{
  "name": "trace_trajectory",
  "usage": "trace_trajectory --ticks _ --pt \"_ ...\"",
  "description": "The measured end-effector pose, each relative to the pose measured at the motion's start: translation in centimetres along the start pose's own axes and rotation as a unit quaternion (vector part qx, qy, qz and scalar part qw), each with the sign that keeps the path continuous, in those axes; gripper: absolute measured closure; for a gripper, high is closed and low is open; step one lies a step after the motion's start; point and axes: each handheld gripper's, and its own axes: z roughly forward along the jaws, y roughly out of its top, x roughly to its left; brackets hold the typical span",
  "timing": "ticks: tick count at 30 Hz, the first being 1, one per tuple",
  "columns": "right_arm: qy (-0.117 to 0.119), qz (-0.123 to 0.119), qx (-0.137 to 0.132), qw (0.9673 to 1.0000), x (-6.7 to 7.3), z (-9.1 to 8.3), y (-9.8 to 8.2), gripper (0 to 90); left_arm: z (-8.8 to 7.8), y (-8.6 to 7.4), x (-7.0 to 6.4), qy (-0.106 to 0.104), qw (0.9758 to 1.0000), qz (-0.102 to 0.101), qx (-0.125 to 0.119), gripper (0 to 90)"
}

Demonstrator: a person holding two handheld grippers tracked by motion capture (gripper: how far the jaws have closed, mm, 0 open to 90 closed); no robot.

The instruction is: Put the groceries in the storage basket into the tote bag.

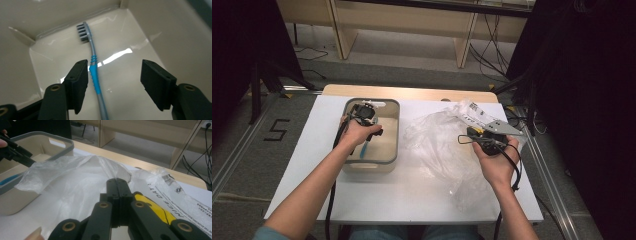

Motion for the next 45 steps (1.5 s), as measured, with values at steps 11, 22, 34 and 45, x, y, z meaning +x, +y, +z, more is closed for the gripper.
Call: trace_trajectory --ticks 11,22,34,45 --pt "0.001 0.002 0.000 1.0000 0.0 0.0 -0.1 90.0 2.4 -0.2 1.2 0.001 0.9993 -0.017 0.033 46.8" --pt "0.001 0.002 0.002 1.0000 0.0 0.0 -0.1 90.0 3.0 -0.3 1.8 -0.001 0.9988 -0.027 0.041 52.4" --pt "0.001 0.002 0.003 1.0000 0.0 0.0 -0.2 90.0 3.1 -0.2 1.9 0.002 0.9989 -0.019 0.042 59.3" --pt "0.000 0.003 0.002 1.0000 -0.1 0.0 -0.2 90.0 3.1 0.1 1.7 0.003 0.9983 -0.020 0.054 66.5"
